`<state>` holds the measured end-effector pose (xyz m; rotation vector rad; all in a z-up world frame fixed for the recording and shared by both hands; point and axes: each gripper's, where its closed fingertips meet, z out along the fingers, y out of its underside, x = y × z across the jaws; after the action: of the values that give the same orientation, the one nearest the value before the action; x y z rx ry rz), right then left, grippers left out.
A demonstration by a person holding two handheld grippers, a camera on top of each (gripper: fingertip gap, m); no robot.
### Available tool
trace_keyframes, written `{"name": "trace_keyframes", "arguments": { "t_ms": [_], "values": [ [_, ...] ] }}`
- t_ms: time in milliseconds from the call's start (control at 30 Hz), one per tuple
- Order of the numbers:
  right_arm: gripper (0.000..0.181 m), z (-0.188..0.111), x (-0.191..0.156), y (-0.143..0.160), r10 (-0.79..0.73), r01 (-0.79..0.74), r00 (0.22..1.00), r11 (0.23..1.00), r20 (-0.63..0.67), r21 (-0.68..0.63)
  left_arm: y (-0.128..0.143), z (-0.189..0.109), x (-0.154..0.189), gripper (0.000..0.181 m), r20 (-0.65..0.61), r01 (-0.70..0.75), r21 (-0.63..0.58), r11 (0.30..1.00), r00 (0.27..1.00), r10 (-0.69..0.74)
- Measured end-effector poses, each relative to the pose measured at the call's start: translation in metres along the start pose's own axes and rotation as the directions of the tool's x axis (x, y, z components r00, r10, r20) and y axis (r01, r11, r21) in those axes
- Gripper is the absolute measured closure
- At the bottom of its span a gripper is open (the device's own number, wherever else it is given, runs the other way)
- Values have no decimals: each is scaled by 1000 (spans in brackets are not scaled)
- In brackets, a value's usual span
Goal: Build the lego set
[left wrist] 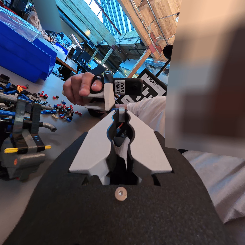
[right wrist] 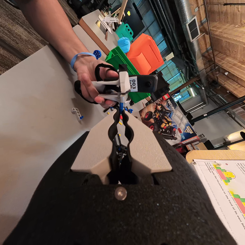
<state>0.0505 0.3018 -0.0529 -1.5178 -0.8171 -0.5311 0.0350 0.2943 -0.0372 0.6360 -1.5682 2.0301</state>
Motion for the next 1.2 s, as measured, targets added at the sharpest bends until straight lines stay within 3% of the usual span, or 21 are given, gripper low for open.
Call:
{"name": "trace_keyframes", "arguments": {
  "t_ms": [33, 633, 833, 1000, 1133, 1200],
  "values": [
    [178, 0, 0, 1, 0, 0, 1000, 1000, 1, -4, 1, 0, -1, 175, 4, 3, -2, 1000, 1000, -3],
    [179, -4, -6, 2, -57, 57, 998, 997, 16, -42, 7, 2, -5, 175, 66, -46, -61, 997, 997, 50],
    [179, -2, -9, -3, -77, 77, 997, 997, 10, -16, 11, 3, -6, 175, 19, 23, -53, 998, 1000, -22],
    [179, -2, -11, 5, -89, 90, 996, 993, 19, -71, 13, 2, -12, 175, 63, -7, -75, 997, 998, 12],
    [179, -2, -11, 6, -31, 34, 999, 995, 29, -95, 13, 3, -14, 175, 93, -45, -92, 995, 994, 54],
    [178, -1, -15, 11, 77, -69, 995, 990, 62, -123, 14, 1, -17, 175, 127, -83, -107, 991, 987, 96]
  ]
}}
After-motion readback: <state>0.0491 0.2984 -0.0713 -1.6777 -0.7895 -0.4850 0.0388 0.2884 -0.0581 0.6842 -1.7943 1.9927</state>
